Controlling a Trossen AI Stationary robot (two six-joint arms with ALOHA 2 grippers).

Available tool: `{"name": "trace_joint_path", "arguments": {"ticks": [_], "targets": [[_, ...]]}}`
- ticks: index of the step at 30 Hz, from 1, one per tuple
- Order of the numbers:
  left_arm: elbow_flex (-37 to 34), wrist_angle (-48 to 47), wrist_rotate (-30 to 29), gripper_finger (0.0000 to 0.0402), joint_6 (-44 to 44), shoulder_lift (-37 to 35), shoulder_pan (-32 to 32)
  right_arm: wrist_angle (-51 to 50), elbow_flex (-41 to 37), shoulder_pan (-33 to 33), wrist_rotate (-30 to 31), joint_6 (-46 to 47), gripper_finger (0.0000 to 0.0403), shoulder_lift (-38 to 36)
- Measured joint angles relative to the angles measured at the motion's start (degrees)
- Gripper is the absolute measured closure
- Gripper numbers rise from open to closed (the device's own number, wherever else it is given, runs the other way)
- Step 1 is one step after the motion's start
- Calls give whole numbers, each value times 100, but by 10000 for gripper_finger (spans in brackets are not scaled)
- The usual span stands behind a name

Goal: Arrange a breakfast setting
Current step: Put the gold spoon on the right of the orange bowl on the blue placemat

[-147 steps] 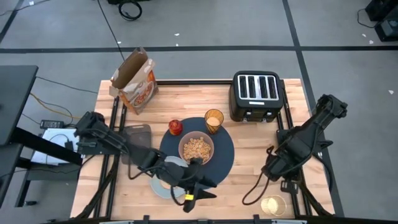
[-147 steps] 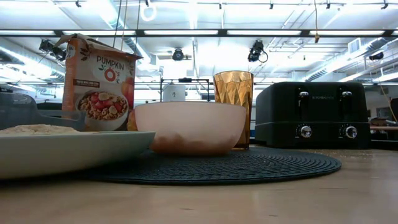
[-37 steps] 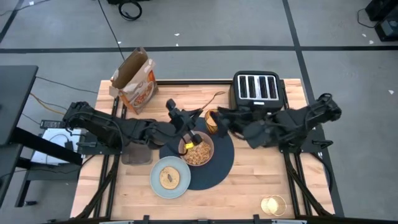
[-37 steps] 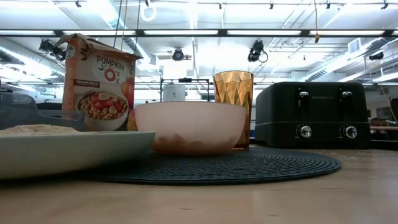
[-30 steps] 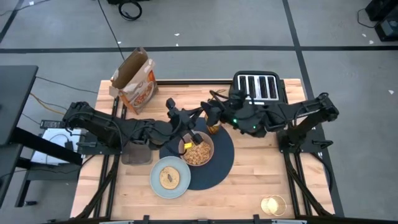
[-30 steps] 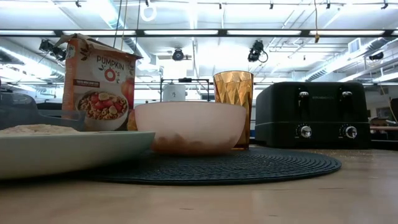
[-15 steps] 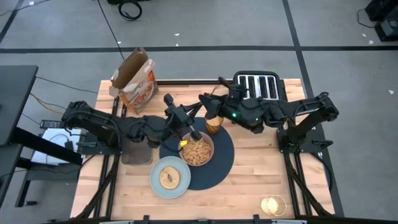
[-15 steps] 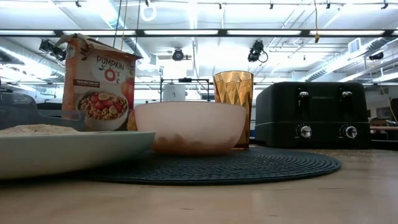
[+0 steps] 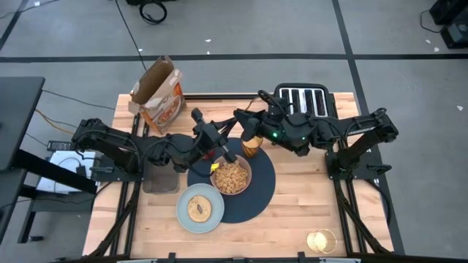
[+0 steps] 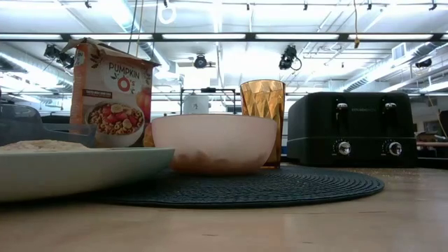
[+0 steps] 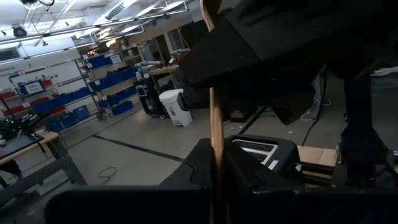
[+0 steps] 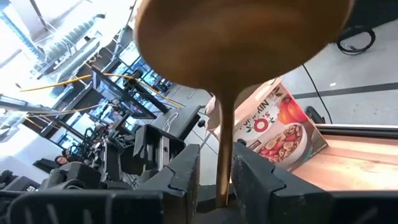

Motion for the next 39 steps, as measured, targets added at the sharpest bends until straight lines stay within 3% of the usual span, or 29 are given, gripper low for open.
{"name": "trace_joint_path", "arguments": {"ticks": [8,14,18,23,26,31,39], "targets": [[0,80,7,381,112,0,1,9,0,0,-6,-2,323,0],[0,214,-2,370,243,0,-2,13,2,0,6,-197,382,0],[0,286,74,342,254,-6,-25,-43,9,-3,23,-257,382,-2],[2,141,245,279,234,-212,-227,-159,7,-50,-15,-241,382,-11],[0,-573,241,233,-34,-514,-477,-443,2,-85,-203,-127,382,-98],[0,-2637,213,175,-1548,-1344,-1137,-1680,8,-70,-777,436,382,-520],[2,-4744,199,173,-3757,-2122,-2295,-4613,-6,718,-2809,2690,382,-608]]}}
